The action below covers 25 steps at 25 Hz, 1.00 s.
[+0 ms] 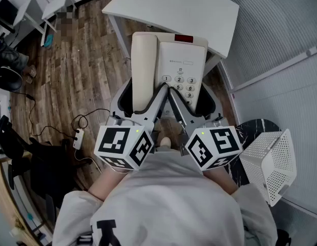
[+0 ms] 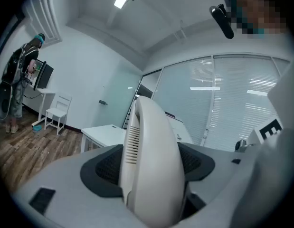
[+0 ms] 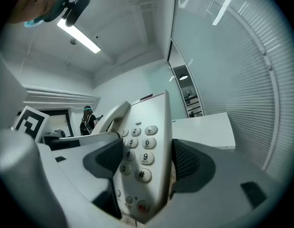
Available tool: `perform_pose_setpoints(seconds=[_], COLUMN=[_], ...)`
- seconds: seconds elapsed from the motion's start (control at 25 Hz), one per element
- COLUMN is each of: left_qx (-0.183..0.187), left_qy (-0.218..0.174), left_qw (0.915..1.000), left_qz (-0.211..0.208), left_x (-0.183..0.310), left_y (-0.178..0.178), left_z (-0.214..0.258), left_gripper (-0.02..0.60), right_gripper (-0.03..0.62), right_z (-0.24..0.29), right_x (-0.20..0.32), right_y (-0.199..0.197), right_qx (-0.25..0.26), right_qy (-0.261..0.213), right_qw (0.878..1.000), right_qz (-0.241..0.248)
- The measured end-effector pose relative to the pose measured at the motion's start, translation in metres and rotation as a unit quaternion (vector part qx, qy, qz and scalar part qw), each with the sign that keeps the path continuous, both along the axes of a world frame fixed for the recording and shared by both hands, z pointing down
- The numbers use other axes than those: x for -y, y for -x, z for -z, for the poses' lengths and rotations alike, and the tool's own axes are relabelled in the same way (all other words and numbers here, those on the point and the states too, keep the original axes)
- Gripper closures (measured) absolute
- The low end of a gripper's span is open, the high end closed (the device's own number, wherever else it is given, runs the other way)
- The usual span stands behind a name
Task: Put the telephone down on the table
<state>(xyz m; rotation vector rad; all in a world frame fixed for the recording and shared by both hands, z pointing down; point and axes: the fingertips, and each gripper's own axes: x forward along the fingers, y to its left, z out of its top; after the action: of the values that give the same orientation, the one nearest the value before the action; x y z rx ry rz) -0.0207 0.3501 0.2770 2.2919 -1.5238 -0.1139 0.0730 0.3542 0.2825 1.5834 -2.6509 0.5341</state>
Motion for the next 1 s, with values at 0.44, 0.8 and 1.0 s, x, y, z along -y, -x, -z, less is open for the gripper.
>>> perform_pose_setpoints(seconds=[0.44,0.8,1.0], left_qx=[-0.002,-0.003,-0.006], left_qy=[0.002,-0.001,-0.004], left_qw=[1.0000,1.0000,1.0000], left_qz=[-0.002,-0.003,-0.003], left_x=[-0.001,0.000,0.002], left_y=[0.002,0.003,0.016], left_z=[0.001,0.000,0.003], left_gripper=[0.236,0.236,0.236], right_gripper=[0.267,0.267,0.267], right_z=[0.002,0.000,0.004], right_x=[-0.002,-0.001,0.001], right_y=[0.002,0.003,0.016], right_qx=[-0.002,-0.002,-0.002], right_qy=[-0.002,-0.005,-0.008], right_qw=[1.000,1.000,1.000], right_qz=[-0.002,-0.004,-0.006])
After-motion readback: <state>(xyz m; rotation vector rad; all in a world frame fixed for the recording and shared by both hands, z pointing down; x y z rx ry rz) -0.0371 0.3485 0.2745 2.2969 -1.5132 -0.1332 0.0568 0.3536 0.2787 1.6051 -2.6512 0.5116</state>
